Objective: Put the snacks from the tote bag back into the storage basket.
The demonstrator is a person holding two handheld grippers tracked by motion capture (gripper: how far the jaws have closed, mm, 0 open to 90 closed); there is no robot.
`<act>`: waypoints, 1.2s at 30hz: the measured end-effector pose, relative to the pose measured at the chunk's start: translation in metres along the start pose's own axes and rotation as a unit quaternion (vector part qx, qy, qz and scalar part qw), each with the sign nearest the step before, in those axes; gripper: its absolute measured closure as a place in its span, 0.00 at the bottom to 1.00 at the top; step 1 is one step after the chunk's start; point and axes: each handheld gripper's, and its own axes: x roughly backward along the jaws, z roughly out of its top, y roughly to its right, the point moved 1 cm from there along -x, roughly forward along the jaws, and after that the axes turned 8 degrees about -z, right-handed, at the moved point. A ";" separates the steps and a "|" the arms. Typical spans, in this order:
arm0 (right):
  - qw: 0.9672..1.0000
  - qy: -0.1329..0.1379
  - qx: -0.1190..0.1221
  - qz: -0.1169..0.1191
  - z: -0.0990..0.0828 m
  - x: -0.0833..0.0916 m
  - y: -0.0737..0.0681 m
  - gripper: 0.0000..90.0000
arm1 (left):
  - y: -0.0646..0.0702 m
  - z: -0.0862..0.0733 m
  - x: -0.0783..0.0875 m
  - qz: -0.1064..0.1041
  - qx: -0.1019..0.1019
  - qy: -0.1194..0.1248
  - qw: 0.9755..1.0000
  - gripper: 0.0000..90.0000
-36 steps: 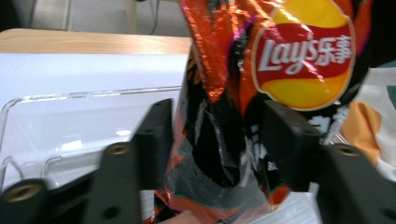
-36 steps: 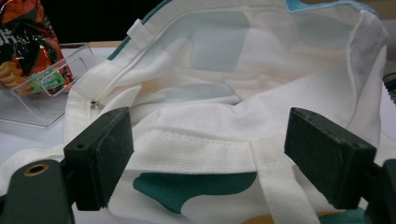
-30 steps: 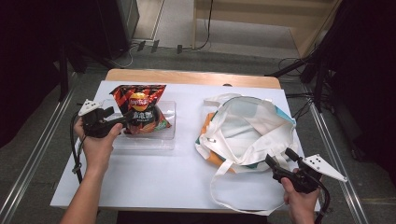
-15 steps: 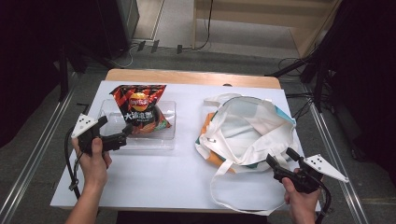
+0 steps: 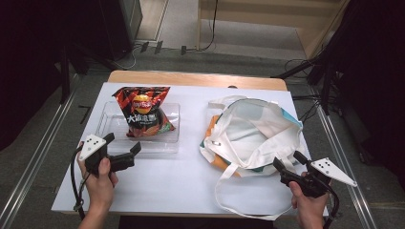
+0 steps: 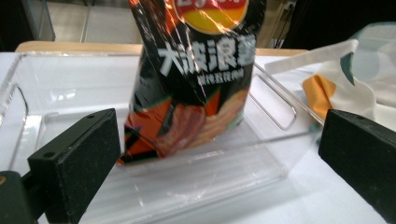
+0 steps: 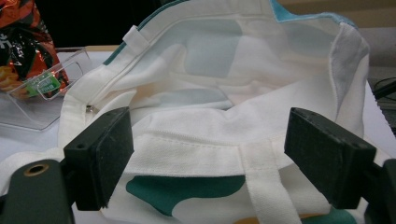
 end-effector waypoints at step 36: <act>1.000 0.009 0.002 -0.019 -0.007 0.012 0.014 0.17 | -0.019 -0.039 0.040 0.022 -0.030 -0.031 0.999 0.00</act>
